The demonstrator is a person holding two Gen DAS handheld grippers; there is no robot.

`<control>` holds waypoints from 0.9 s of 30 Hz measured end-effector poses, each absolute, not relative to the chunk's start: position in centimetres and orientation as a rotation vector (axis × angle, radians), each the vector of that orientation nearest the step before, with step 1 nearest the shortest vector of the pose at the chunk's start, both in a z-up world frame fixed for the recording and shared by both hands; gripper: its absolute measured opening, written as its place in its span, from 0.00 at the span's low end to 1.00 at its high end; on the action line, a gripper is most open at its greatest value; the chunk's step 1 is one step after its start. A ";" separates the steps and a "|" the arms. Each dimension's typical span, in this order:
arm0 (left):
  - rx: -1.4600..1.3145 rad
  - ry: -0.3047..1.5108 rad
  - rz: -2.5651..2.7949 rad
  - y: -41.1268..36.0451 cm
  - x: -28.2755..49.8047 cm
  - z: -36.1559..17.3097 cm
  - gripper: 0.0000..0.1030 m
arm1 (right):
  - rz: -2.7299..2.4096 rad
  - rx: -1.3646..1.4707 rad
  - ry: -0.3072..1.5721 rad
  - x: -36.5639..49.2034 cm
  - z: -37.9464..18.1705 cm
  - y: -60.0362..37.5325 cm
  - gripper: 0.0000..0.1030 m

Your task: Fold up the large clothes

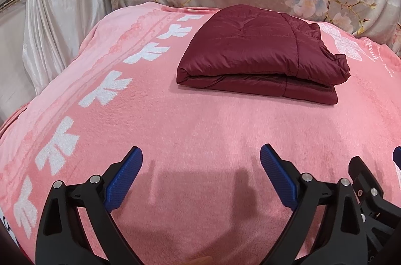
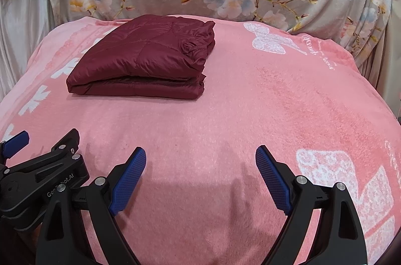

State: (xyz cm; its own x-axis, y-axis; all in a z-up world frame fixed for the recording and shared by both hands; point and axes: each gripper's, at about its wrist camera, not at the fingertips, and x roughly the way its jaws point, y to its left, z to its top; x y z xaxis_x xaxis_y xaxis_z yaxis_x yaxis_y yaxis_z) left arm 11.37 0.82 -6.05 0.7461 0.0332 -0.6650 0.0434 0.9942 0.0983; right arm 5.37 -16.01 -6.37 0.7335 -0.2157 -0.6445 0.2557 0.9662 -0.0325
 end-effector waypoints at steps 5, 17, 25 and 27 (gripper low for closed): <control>0.104 0.725 -0.009 0.8 11.3 -5.8 0.89 | -0.260 0.058 0.701 5.4 -6.3 -16.0 0.84; 0.103 0.723 -0.009 0.8 11.2 -5.8 0.88 | -0.259 0.058 0.701 5.4 -6.3 -16.0 0.84; 0.103 0.722 -0.008 0.7 11.1 -5.8 0.88 | -0.258 0.056 0.701 5.3 -6.4 -16.1 0.84; 0.106 0.719 -0.004 0.7 11.1 -5.8 0.87 | -0.259 0.054 0.701 5.3 -6.4 -16.1 0.84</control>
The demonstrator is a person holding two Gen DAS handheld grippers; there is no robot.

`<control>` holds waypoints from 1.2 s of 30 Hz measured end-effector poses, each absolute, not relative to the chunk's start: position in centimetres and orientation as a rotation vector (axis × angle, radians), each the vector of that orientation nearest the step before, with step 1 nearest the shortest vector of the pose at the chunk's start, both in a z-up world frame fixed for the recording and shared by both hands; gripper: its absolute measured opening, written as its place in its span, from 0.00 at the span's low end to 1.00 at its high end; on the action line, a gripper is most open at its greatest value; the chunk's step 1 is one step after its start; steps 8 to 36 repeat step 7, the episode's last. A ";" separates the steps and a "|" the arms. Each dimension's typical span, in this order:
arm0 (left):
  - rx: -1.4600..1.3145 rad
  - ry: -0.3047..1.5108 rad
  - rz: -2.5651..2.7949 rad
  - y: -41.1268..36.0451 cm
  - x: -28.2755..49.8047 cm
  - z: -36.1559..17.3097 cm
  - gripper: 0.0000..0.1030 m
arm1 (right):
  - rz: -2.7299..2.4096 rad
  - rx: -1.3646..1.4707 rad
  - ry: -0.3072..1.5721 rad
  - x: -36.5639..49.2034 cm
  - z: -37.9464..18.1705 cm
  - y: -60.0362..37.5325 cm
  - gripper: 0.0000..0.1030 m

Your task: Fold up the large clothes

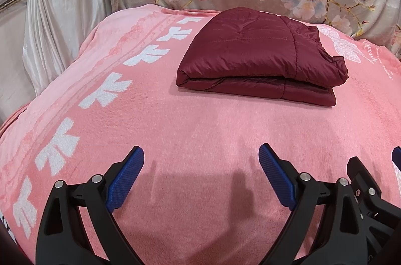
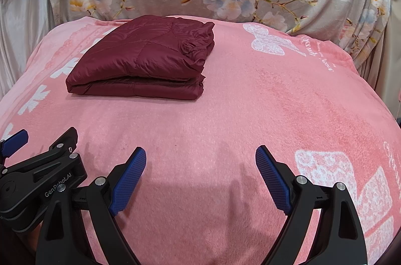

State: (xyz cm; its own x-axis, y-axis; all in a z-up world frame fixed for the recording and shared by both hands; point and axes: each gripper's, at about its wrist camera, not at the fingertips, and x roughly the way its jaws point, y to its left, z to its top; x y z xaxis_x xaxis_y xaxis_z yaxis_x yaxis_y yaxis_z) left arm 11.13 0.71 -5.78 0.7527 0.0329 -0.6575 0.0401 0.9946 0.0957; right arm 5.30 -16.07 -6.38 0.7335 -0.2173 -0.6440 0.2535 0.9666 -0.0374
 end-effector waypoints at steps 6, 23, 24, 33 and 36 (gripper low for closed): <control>0.114 0.711 -0.013 0.5 11.0 -5.5 0.82 | -0.258 0.054 0.702 5.4 -6.4 -16.3 0.84; 0.115 0.711 -0.012 0.5 11.1 -5.5 0.82 | -0.258 0.054 0.702 5.4 -6.4 -16.3 0.84; 0.115 0.711 -0.012 0.5 11.1 -5.5 0.82 | -0.258 0.054 0.702 5.4 -6.4 -16.3 0.84; 0.115 0.711 -0.012 0.5 11.1 -5.5 0.82 | -0.258 0.054 0.702 5.4 -6.4 -16.3 0.84; 0.115 0.711 -0.012 0.5 11.1 -5.5 0.82 | -0.258 0.054 0.702 5.4 -6.4 -16.3 0.84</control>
